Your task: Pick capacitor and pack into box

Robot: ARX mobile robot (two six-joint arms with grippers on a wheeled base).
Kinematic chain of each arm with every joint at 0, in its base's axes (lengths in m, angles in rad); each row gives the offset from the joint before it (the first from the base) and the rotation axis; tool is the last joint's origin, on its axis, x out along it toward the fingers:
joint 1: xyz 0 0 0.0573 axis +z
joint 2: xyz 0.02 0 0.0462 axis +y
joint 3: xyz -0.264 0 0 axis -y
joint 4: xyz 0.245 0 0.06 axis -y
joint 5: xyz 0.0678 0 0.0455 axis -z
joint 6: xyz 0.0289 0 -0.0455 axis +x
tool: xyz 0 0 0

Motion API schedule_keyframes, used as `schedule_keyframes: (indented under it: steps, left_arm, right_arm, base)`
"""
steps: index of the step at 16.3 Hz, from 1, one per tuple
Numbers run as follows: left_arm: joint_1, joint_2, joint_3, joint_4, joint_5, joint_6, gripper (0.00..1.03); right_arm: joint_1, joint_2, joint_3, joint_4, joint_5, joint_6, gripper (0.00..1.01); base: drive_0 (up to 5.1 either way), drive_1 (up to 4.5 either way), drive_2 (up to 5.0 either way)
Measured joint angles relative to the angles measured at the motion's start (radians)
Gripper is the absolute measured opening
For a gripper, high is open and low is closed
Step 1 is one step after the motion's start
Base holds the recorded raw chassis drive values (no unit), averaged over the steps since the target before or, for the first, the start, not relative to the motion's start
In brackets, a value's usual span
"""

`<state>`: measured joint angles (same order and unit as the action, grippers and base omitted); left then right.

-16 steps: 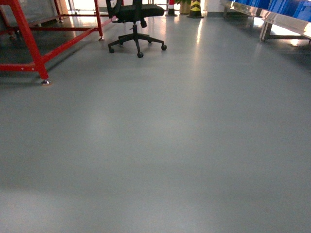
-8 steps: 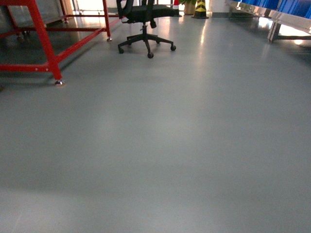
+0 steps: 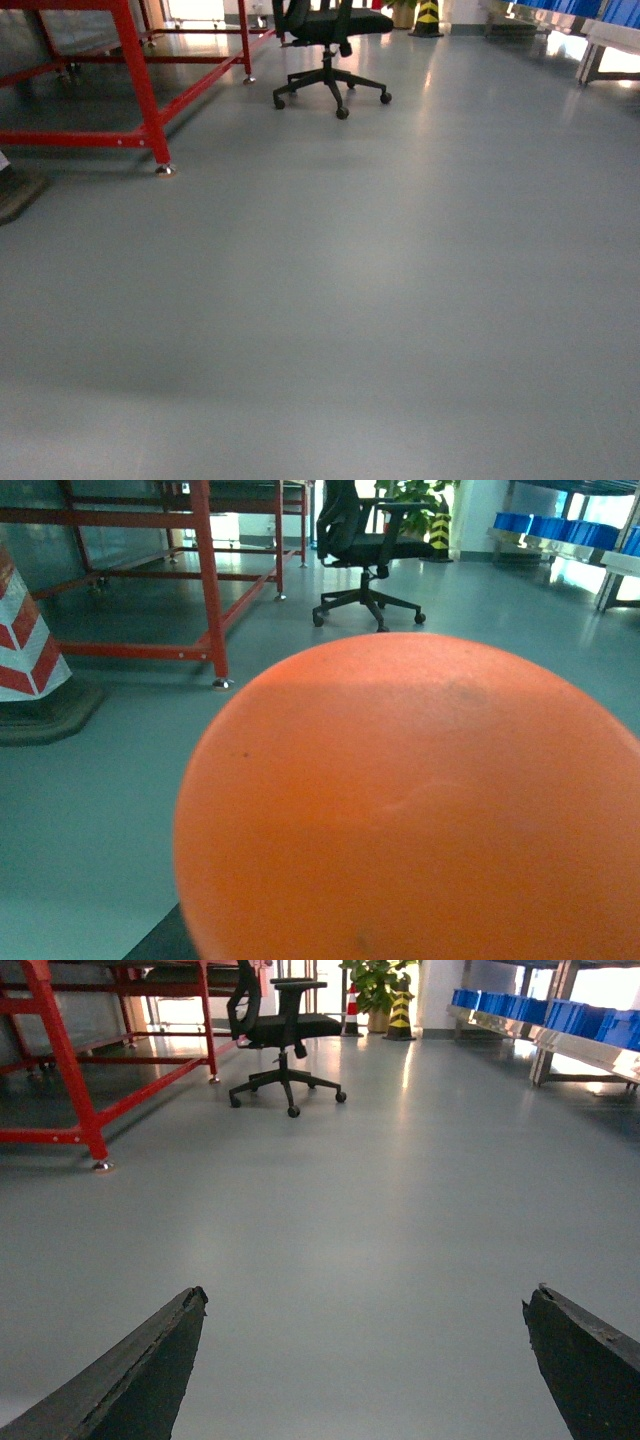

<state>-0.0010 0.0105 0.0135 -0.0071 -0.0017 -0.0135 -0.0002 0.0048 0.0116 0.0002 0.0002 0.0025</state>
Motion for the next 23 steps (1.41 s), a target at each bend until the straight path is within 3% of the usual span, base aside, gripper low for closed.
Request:
schedule_keyframes:
  steps: [23]
  left_arm:
    - [0.000,0.000,0.000,0.001,0.002,0.000,0.44]
  right_arm:
    - [0.000,0.000,0.000,-0.004,0.000,0.000,0.98]
  base:
    - [-5.0,2.41,2.4]
